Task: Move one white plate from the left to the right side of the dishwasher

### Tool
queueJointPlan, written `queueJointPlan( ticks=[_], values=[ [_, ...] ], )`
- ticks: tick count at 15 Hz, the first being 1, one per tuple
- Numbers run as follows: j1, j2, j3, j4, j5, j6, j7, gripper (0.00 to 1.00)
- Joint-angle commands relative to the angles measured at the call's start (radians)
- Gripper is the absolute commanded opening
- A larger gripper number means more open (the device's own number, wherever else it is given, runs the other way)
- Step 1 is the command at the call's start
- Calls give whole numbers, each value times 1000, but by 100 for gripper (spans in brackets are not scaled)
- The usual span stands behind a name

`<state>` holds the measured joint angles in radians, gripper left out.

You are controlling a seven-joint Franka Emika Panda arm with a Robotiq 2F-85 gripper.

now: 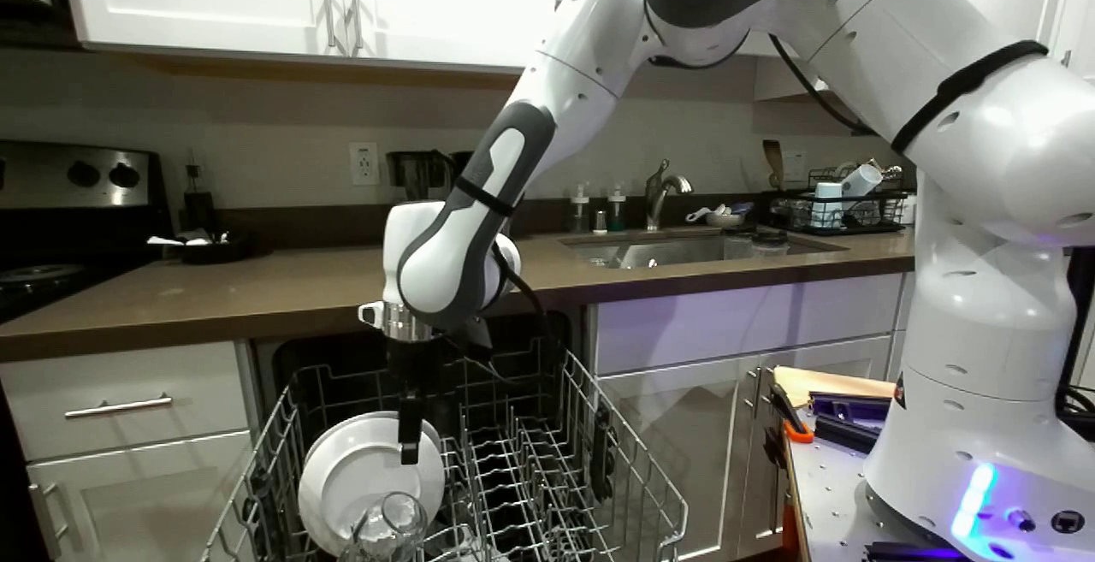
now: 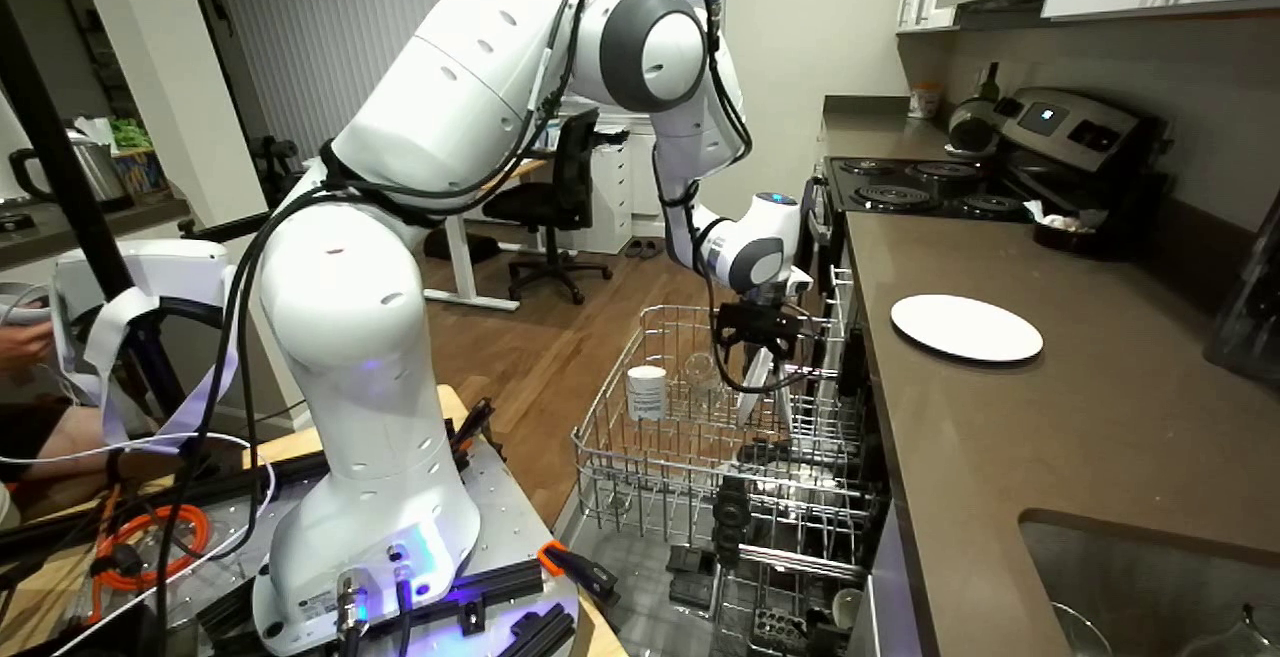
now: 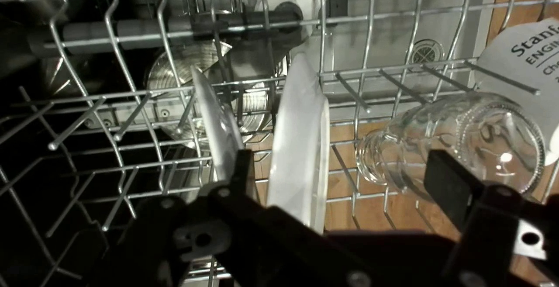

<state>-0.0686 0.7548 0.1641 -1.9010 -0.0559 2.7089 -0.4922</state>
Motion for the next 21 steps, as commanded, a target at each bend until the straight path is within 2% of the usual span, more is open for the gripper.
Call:
queueJointPlan(
  ticks=[1, 4, 5, 8, 16, 20, 21],
  values=[
    [-59, 18, 65, 9, 34, 60, -2, 100],
    [-109, 31, 124, 12, 61, 77, -25, 100],
    [-127, 34, 146, 11, 69, 77, -34, 80],
    [-159, 34, 191, 8, 87, 62, -38, 60],
    [-210, 30, 259, 0, 103, 45, -66, 8],
    [-273, 2, 312, -19, 128, 15, -114, 4],
    [-288, -4, 319, -23, 136, 12, -132, 5]
  ],
)
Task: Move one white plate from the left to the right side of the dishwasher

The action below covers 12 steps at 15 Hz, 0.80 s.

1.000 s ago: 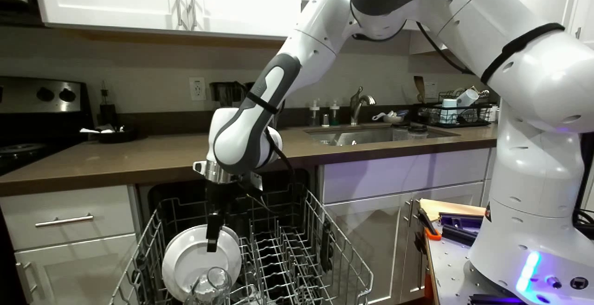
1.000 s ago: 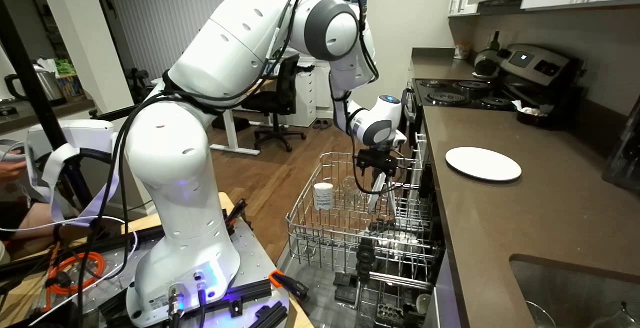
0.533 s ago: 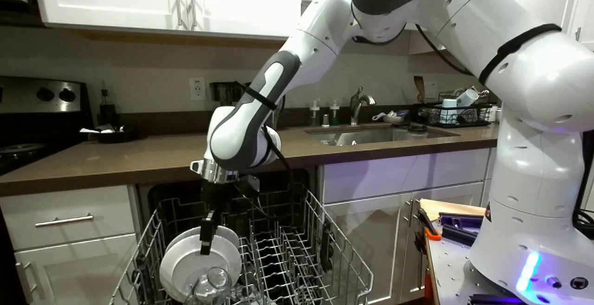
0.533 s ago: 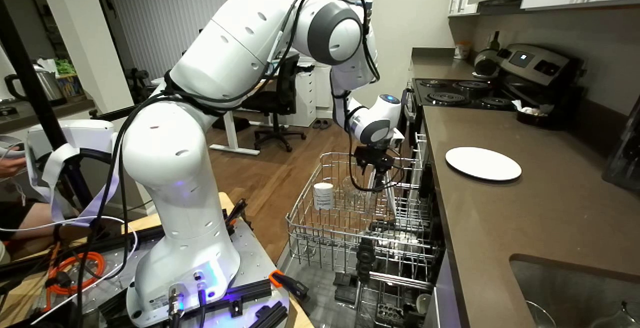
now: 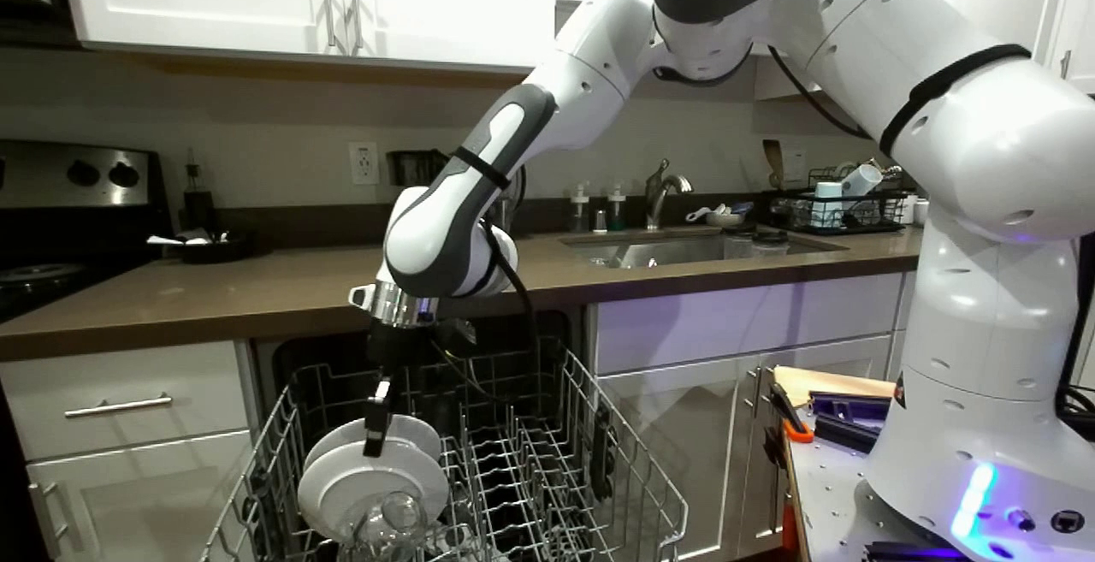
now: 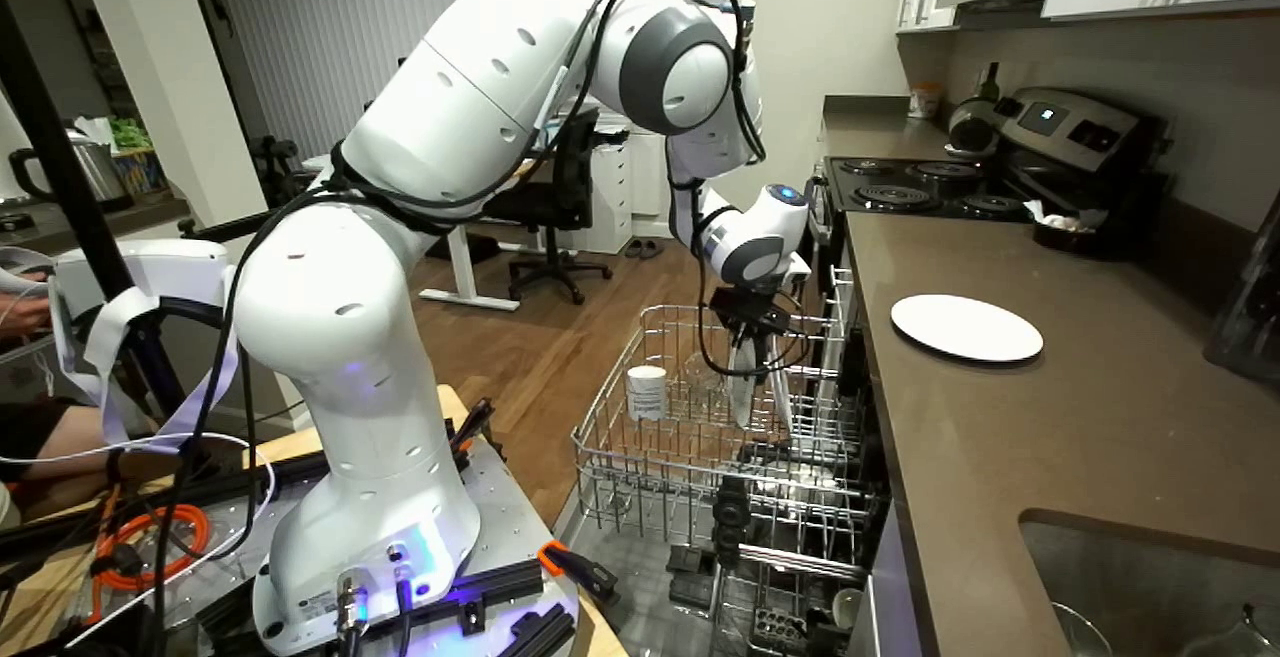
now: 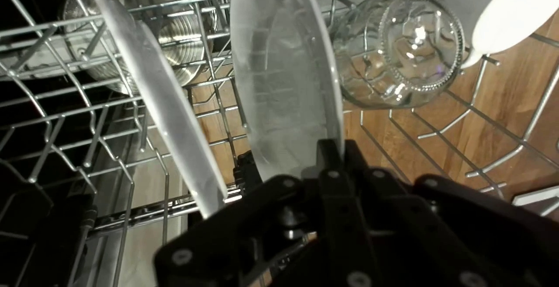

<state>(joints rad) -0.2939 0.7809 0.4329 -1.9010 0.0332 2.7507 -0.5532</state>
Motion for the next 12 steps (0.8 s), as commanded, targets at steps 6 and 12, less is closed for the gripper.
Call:
queueJointPlan(
  ticks=[6, 12],
  values=[
    [-91, -44, 66, -15, 103, -88, -120, 7],
    [-71, -39, 50, -1, 141, -143, -150, 40]
  ],
)
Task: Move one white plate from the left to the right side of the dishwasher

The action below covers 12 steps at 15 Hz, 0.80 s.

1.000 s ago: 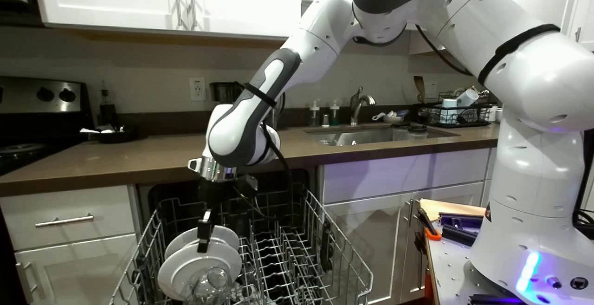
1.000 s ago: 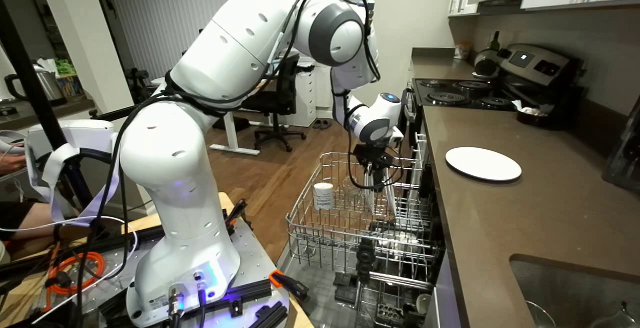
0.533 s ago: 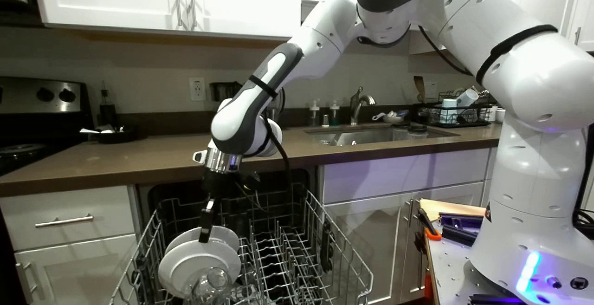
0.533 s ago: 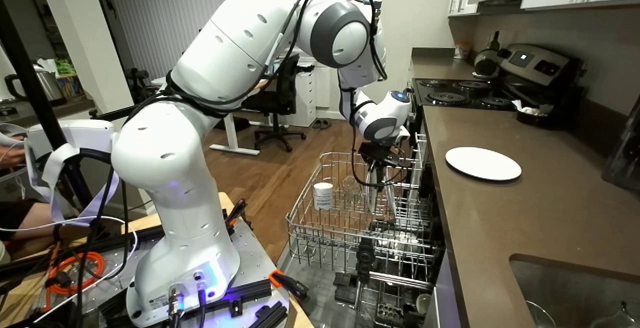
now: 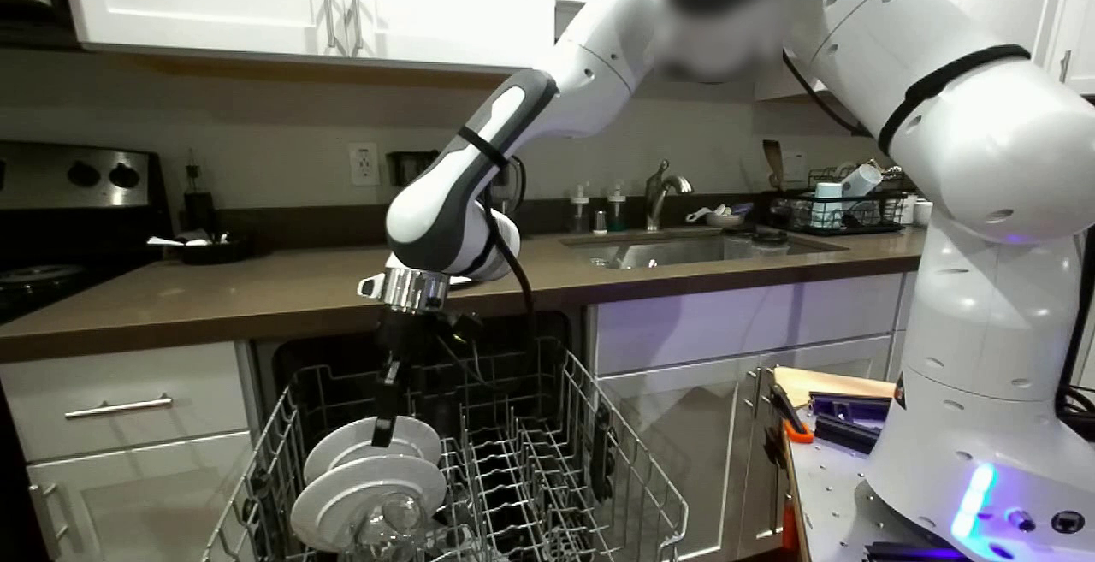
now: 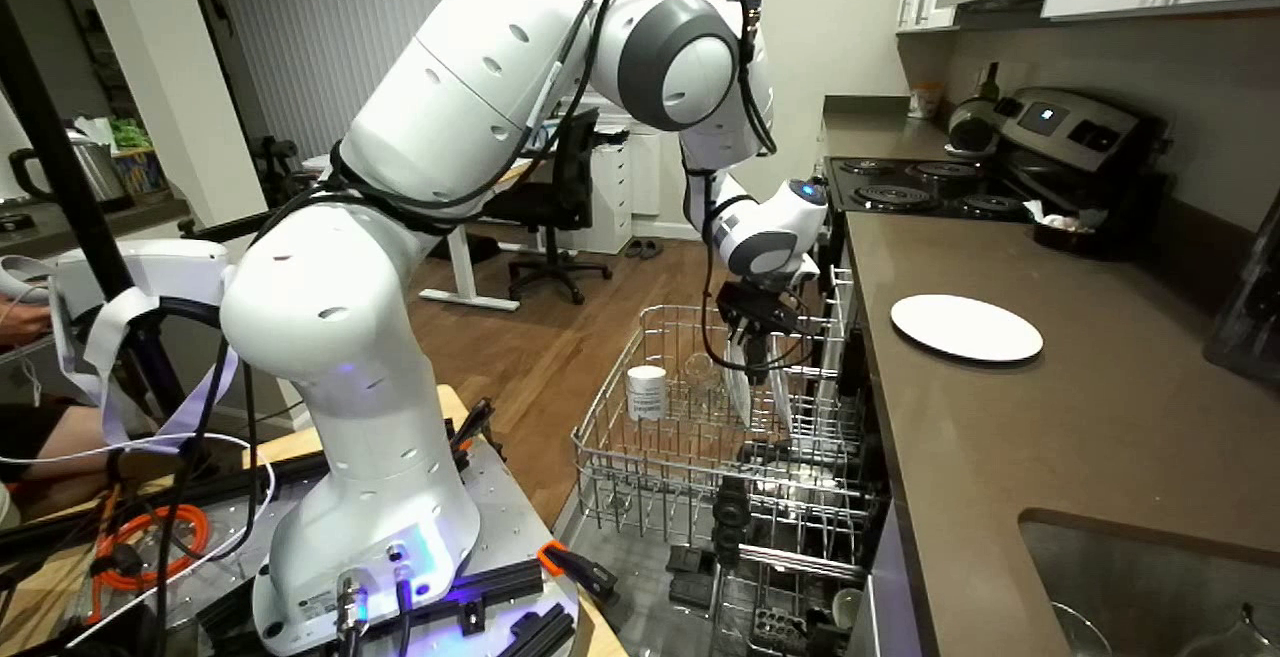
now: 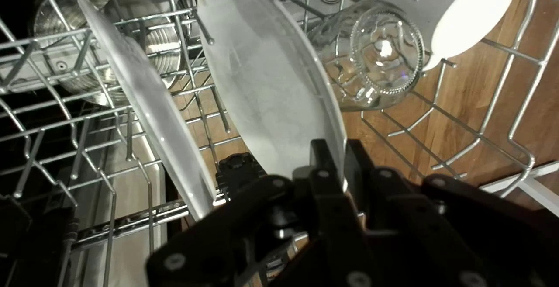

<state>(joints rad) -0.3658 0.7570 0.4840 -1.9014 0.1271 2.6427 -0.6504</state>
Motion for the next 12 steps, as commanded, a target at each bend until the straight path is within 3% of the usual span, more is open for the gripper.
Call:
queueJointPlan(
  ticks=[1, 5, 9, 12],
  values=[
    [2, -19, -4, -3, 51, -41, -54, 47],
    [9, -15, -8, -1, 61, -44, -72, 71],
    [59, -8, -43, 7, 18, -29, -111, 97],
    [129, -5, -97, 18, -15, -29, -105, 100]
  ],
)
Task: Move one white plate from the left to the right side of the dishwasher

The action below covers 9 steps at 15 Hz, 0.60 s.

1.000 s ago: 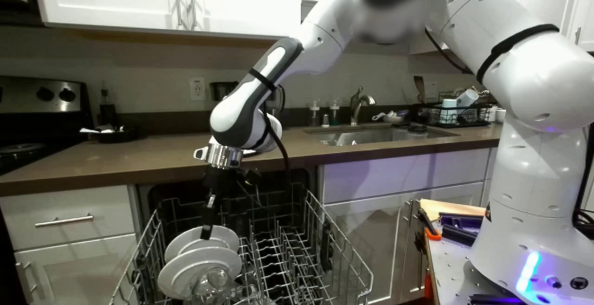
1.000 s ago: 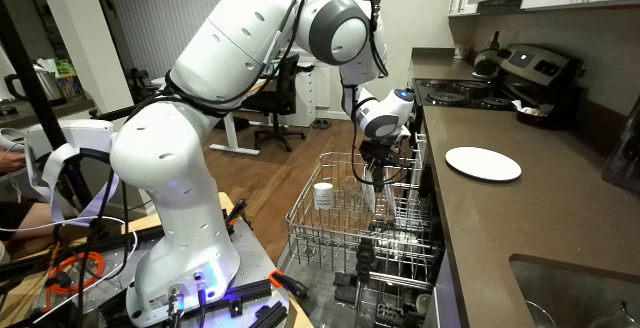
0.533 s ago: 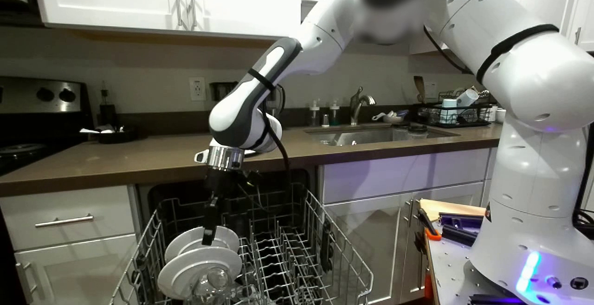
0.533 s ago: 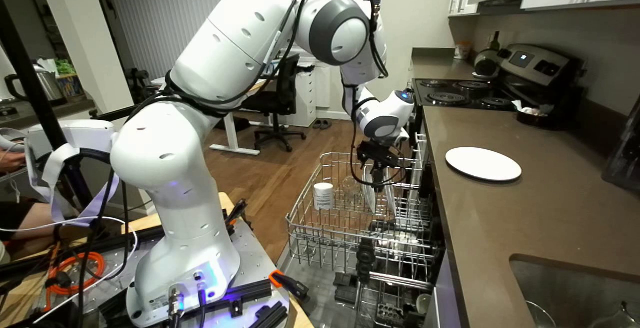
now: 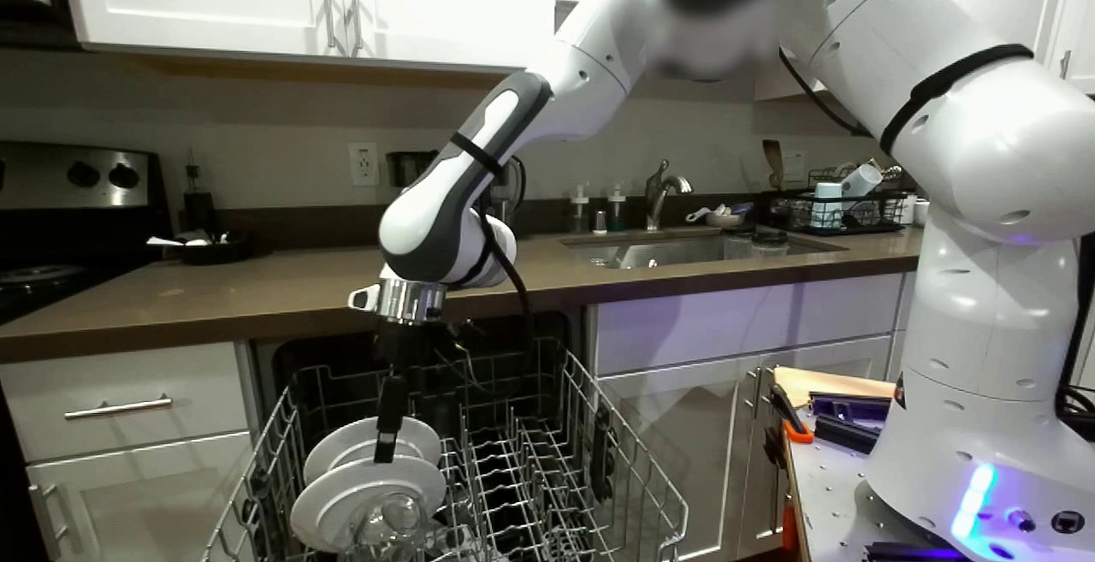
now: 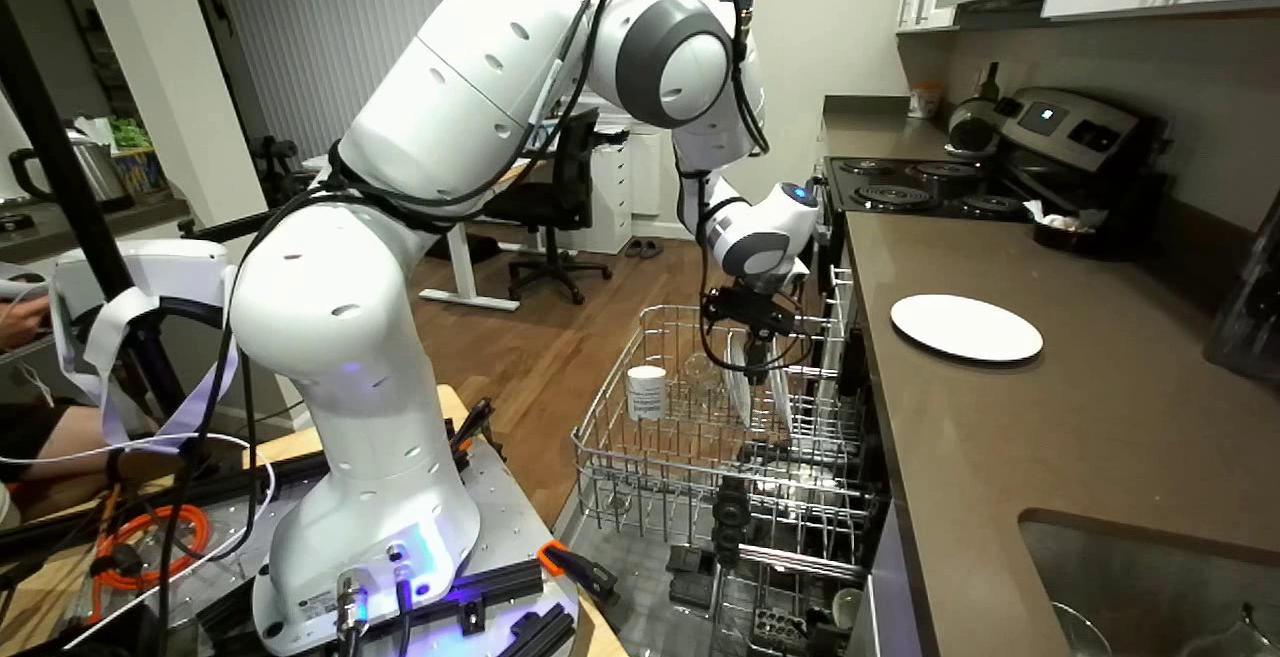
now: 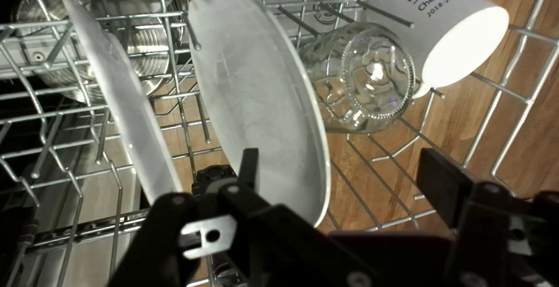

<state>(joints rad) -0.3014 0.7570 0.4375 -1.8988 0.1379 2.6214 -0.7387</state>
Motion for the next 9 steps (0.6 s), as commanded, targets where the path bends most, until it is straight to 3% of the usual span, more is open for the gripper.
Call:
queueJointPlan(
  ticks=[1, 2, 9],
  values=[
    [83, -3, -63, 18, -34, -7, -13, 100],
    [102, 0, -76, 22, -44, -7, -12, 83],
    [190, 7, -143, 42, -106, -10, -5, 39]
  ],
)
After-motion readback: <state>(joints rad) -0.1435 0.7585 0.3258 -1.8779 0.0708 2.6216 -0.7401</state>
